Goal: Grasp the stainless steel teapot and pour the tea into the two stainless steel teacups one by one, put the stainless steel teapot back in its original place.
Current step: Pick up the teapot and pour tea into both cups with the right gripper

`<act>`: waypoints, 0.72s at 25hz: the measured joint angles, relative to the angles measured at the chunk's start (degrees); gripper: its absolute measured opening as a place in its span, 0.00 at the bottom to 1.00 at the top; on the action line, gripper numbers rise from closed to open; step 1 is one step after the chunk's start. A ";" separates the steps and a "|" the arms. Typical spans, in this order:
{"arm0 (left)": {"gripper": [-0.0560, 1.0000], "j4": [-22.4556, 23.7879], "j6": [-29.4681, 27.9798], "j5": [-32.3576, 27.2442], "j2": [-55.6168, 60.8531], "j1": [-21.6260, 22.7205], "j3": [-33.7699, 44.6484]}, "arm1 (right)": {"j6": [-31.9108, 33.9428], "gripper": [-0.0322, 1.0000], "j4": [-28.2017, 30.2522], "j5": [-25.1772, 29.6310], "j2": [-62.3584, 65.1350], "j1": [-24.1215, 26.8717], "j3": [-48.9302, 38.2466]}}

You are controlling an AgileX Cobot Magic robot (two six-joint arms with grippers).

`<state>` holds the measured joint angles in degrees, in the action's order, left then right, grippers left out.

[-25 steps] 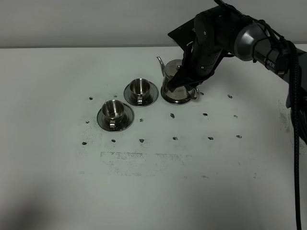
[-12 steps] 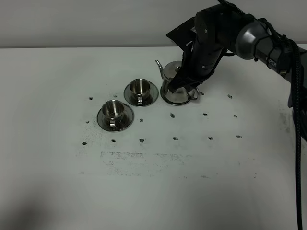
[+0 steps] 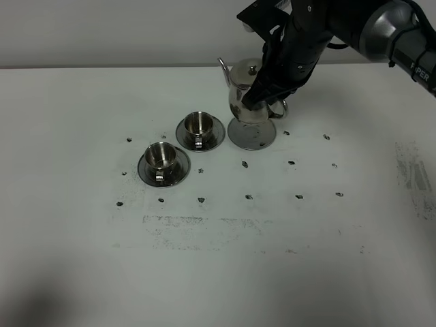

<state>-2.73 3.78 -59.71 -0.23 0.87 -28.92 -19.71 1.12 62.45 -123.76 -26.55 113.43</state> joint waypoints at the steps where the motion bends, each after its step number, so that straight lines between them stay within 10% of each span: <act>1: 0.28 0.00 0.00 0.00 0.00 0.00 0.00 | -1.11 0.25 -0.06 0.17 0.37 -0.45 0.00; 18: 0.28 0.00 0.00 0.00 0.00 0.00 0.00 | -24.71 0.25 -0.60 1.73 1.86 -7.74 0.00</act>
<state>-2.73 3.78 -59.71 -0.23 0.87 -28.92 -44.42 0.52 64.18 -121.90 -34.30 113.43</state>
